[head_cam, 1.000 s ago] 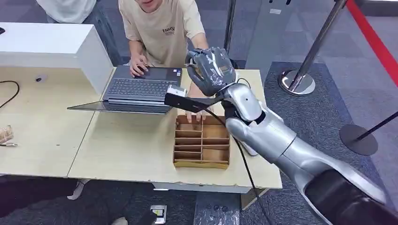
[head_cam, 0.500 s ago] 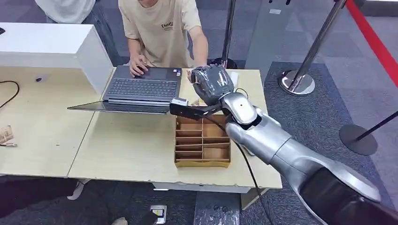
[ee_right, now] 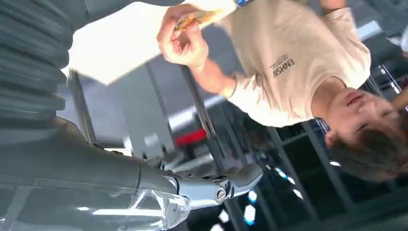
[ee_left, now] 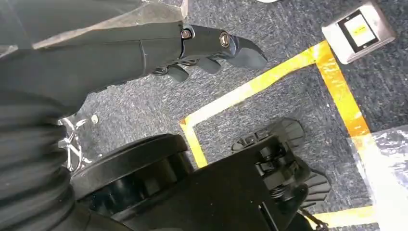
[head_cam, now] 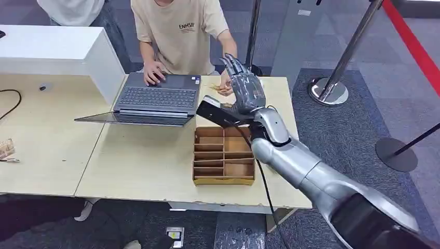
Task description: Pass the card to the sensor for recognition and then transmit it.
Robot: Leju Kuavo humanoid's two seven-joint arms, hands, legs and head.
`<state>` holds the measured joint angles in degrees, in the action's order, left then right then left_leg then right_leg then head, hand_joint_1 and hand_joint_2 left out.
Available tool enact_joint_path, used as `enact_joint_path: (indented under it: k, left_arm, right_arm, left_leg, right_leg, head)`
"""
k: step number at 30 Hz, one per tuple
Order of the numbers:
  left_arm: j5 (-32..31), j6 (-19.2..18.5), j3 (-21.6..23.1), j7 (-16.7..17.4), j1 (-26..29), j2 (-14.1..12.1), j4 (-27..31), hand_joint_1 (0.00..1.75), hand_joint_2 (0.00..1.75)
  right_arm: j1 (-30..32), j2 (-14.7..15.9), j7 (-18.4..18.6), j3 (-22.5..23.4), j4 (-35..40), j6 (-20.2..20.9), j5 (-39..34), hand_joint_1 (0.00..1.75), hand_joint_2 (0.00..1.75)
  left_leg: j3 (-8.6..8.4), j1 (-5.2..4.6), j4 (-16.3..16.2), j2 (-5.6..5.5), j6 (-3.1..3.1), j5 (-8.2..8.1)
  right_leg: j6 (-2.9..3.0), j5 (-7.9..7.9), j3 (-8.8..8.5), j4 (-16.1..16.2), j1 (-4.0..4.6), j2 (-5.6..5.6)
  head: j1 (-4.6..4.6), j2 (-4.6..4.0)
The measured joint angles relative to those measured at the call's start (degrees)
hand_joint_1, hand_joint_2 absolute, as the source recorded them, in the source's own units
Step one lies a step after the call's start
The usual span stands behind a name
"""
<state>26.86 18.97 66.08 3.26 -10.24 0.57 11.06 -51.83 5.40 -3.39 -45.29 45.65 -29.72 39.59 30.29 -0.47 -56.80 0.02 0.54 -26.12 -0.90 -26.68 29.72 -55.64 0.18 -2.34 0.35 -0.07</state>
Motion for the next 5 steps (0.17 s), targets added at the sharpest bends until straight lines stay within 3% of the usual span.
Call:
enact_joint_path:
  k: [5]
  left_arm:
    - [1.14, 1.07, 0.0, -0.63, 0.85, -0.02, 0.0, 0.0, 1.75]
  right_arm:
    - [7.67, 1.45, -1.27, 5.06, 7.2, -3.09, -6.59, 0.0, 1.75]
  left_leg:
    - [-0.02, 0.0, -0.01, -0.01, 0.01, -0.01]
  right_leg:
    - [0.0, 0.0, -0.02, 0.05, 0.0, 0.0]
  head:
    - [0.02, 0.0]
